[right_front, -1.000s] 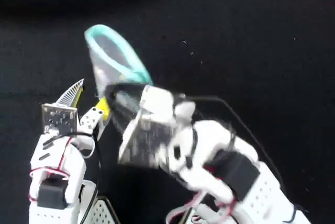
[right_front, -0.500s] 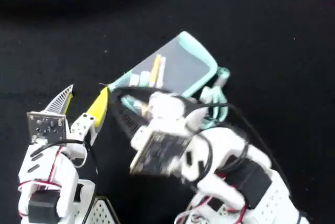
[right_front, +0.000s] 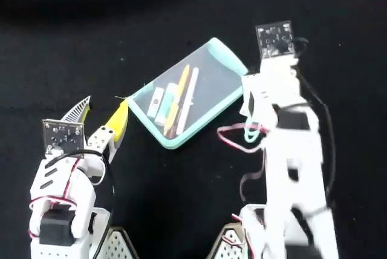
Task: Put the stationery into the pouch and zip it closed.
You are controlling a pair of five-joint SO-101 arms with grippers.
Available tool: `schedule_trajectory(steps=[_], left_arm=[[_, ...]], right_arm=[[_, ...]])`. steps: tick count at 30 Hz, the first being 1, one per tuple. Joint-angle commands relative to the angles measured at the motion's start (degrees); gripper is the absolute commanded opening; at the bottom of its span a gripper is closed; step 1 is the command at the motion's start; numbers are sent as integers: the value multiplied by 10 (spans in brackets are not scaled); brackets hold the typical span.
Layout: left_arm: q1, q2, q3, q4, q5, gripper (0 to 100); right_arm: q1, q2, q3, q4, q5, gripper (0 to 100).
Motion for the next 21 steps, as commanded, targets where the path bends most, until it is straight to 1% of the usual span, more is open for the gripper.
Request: schedule_trajectory(steps=[1,3,7,14,21], left_arm=[[6,-2,-6,-12,2,266],[7,-2,-5,-12,2,266],[6,-2,-6,-11,2,266],[6,-2,-6,-11,2,266],[6,-2,-6,-11,2,266]], right_arm=[[20,125,-79,-13,-5,138],[21,188,-109,-13,0,138],[20,291,-162,-13,46,138],[40,415,-239,-13,91,137],[78,528,-335,-14,95,137]])
